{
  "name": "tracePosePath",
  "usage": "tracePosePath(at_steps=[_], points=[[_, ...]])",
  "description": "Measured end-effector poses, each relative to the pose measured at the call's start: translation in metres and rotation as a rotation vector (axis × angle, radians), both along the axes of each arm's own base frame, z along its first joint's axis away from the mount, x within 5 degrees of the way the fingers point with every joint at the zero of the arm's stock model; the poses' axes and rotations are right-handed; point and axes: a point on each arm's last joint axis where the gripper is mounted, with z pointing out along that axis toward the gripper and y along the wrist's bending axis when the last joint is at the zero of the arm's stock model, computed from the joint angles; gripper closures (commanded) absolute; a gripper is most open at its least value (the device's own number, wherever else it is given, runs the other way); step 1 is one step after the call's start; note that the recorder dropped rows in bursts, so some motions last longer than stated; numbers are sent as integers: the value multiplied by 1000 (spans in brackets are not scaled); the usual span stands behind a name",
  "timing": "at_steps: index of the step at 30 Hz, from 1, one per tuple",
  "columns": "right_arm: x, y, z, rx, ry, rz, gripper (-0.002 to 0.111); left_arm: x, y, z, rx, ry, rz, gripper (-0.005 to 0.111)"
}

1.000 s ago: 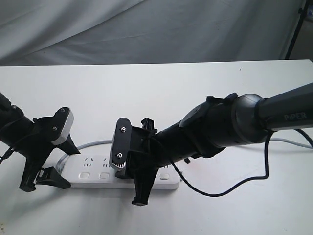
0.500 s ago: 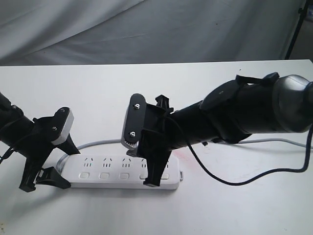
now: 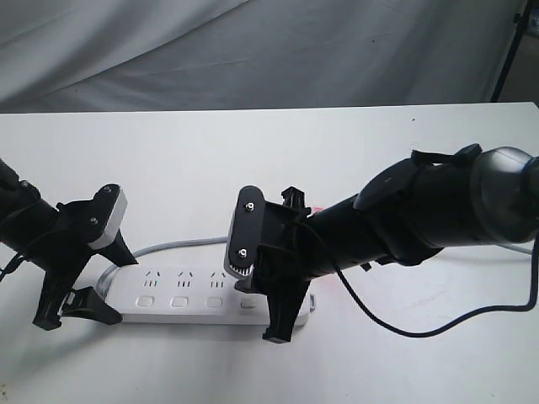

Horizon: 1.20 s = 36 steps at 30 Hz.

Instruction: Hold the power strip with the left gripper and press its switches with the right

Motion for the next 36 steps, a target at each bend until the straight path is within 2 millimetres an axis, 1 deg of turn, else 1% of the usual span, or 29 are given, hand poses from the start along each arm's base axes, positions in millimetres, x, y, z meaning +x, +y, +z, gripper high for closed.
tracePosePath(at_steps=[4, 15, 22, 36], points=[[0, 0, -9, -13, 22, 0, 75, 0, 0, 0, 0, 0, 0, 40], [0, 0, -11, -16, 25, 1, 75, 0, 0, 0, 0, 0, 0, 40], [0, 1, -21, -24, 53, 1, 75, 0, 0, 0, -1, 1, -1, 40], [0, 1, -22, -24, 57, 1, 75, 0, 0, 0, -1, 1, -1, 40]])
